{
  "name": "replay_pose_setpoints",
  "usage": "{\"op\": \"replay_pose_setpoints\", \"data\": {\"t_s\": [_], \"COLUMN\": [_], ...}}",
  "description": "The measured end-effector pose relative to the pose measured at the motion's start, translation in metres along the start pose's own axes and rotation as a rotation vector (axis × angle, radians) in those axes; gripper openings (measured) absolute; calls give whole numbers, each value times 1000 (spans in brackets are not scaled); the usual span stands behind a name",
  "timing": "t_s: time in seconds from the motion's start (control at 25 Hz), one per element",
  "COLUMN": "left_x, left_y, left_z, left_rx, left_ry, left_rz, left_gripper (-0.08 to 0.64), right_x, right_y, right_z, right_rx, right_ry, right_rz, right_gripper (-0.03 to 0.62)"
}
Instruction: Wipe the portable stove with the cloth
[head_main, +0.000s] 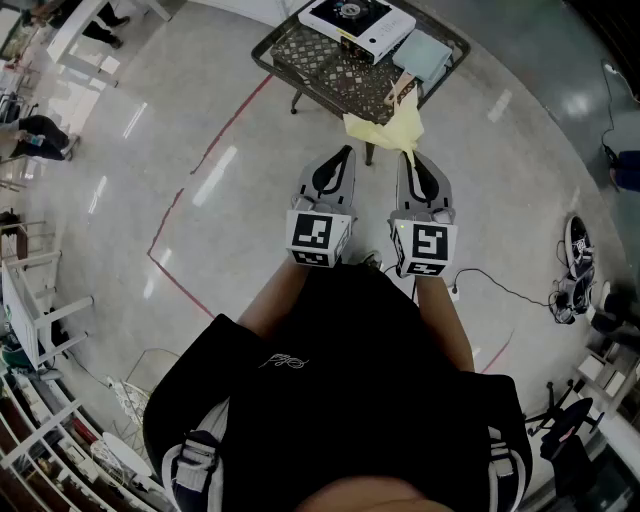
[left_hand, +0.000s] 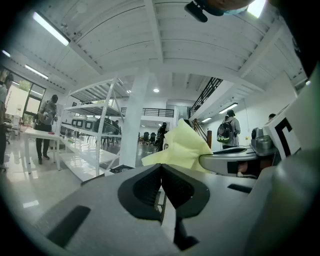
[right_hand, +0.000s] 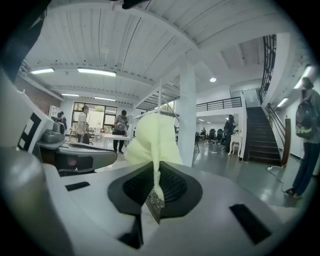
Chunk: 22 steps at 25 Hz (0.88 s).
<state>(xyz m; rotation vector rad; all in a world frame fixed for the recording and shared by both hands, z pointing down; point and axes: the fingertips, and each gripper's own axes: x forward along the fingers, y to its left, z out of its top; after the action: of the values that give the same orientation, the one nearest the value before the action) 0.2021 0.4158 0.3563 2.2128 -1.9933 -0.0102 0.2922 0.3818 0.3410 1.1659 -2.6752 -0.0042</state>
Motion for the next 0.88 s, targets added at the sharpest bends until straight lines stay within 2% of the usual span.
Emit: {"op": "replay_pose_setpoints", "data": {"t_s": [0.6,0.88], "left_x": [11,19], "left_y": [78,107], "left_z": [-15,-22], "left_rx": [-40,-55], "left_ry": [31,59], "left_rz": [-26,-65], "left_gripper": [18,18], "right_x": [62,88], "right_y": [36,54], "right_z": [-16,-24], "right_rx": [-6,-20], "right_ry": [81,133], "right_rz": [-32,-39], "right_gripper": [23,23]}}
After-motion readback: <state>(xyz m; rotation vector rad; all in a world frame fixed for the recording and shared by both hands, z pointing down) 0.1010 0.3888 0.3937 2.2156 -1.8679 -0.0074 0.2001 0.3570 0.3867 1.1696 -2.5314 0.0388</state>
